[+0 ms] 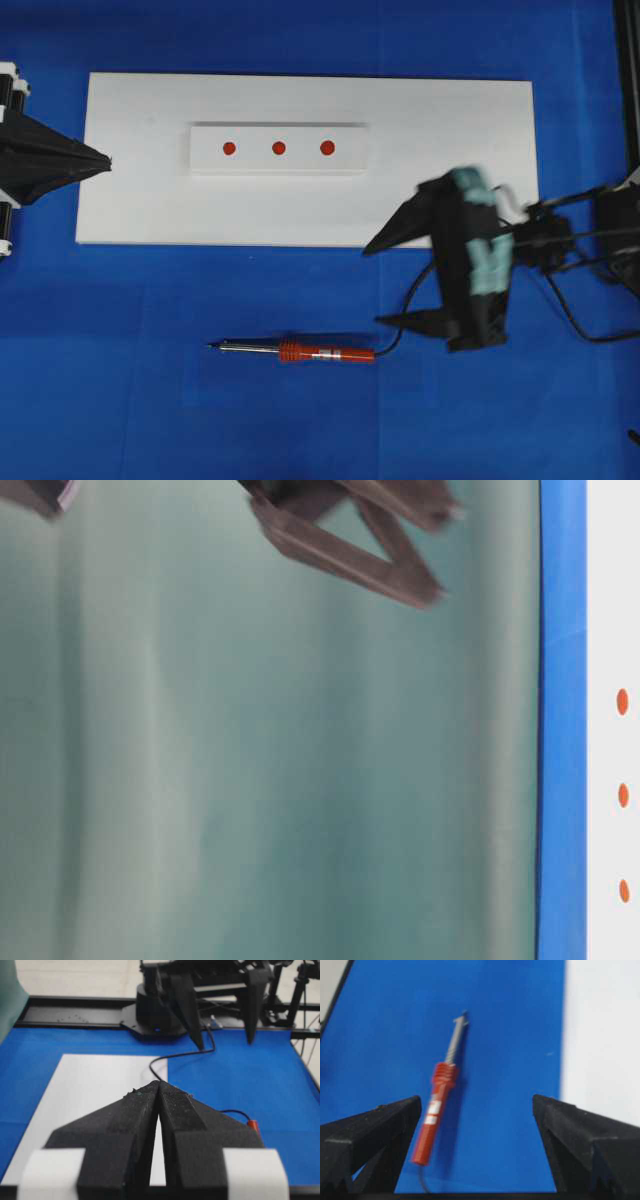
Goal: Touch the tip of the soldering iron to the mark.
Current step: 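Move the right gripper down to the red-handled soldering iron and grasp it, then lift the soldering iron tip-down and carry it over the red dots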
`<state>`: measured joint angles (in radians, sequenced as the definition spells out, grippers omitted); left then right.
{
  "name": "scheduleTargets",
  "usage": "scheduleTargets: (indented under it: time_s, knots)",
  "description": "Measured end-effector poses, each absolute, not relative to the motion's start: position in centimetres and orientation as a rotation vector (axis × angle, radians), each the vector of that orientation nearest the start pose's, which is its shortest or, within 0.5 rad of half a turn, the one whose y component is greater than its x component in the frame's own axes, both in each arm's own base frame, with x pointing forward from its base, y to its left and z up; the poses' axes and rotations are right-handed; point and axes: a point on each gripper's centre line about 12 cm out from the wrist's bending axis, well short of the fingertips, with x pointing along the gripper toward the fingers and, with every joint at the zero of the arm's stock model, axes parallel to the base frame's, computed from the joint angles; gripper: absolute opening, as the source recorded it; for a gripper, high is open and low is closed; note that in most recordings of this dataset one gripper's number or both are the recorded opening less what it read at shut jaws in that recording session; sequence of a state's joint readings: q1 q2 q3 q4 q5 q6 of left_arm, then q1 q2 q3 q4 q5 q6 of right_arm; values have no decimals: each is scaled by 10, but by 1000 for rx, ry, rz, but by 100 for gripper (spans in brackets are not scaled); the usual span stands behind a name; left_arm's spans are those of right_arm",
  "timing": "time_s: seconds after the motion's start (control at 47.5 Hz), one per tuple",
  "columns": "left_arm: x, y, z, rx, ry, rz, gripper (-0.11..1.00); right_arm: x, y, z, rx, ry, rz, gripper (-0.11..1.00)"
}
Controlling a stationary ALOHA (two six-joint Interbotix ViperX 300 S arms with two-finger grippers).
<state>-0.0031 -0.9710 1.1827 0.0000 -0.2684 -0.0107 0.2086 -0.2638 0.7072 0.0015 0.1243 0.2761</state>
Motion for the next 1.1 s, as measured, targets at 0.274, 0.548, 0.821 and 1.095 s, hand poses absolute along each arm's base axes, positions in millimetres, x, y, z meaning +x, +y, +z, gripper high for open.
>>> scheduleTargets:
  time_s: [0.274,0.548,0.821,1.095]
  knots:
    - [197,-1,289,-11,-57,-3,0,379,92,196,256,777,89,89]
    - [197,-1,289,-12,-55,-5,0,400,111,143,309,907,49,89]
    - [197,-1,286,-12,-51,-5,0,413,123,129,325,903,59,89]
    - [196,-1,286,-23,-51,-4,0,420,135,110,343,933,54,88]
